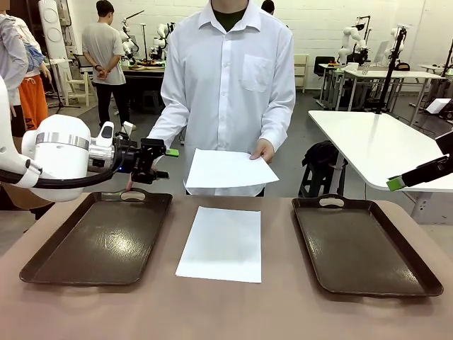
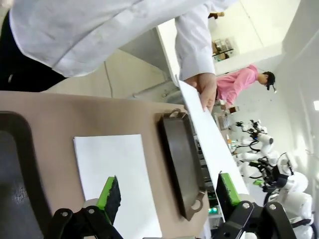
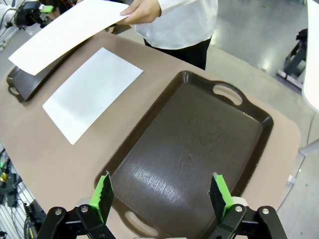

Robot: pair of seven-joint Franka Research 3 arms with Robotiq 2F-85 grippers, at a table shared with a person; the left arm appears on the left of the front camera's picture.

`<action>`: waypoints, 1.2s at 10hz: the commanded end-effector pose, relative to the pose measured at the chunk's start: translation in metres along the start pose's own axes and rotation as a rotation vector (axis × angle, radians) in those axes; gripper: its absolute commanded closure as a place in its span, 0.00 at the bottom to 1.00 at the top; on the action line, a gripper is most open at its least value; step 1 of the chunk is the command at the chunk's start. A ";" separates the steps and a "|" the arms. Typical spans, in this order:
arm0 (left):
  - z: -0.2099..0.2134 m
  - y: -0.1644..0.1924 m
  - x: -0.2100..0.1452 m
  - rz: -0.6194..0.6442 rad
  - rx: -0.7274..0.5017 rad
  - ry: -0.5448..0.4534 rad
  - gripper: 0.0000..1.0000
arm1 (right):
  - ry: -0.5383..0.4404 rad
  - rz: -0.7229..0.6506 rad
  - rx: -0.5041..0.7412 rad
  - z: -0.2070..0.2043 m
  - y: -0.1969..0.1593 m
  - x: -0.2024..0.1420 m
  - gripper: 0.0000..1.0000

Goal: Sort the A4 documents.
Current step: Receive the A4 Paper.

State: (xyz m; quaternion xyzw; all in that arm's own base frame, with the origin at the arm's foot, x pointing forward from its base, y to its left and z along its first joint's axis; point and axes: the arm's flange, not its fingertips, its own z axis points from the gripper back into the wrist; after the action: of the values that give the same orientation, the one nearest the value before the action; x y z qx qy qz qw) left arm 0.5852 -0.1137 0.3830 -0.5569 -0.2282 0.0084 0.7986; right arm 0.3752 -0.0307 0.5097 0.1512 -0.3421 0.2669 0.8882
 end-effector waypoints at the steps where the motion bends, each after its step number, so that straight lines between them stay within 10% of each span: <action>1: -0.001 -0.004 0.005 0.084 -0.061 0.034 0.00 | -0.007 -0.004 0.016 -0.003 -0.001 -0.001 0.00; 12: -0.093 -0.011 0.002 0.246 -0.251 0.263 0.00 | -0.007 -0.004 0.016 -0.003 -0.001 -0.001 0.00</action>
State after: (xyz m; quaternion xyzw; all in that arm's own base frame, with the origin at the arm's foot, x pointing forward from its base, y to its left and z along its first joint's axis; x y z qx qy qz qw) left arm 0.6103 -0.1951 0.3667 -0.6663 -0.0680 0.0009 0.7426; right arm 0.3751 -0.0299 0.5098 0.1546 -0.3427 0.2646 0.8881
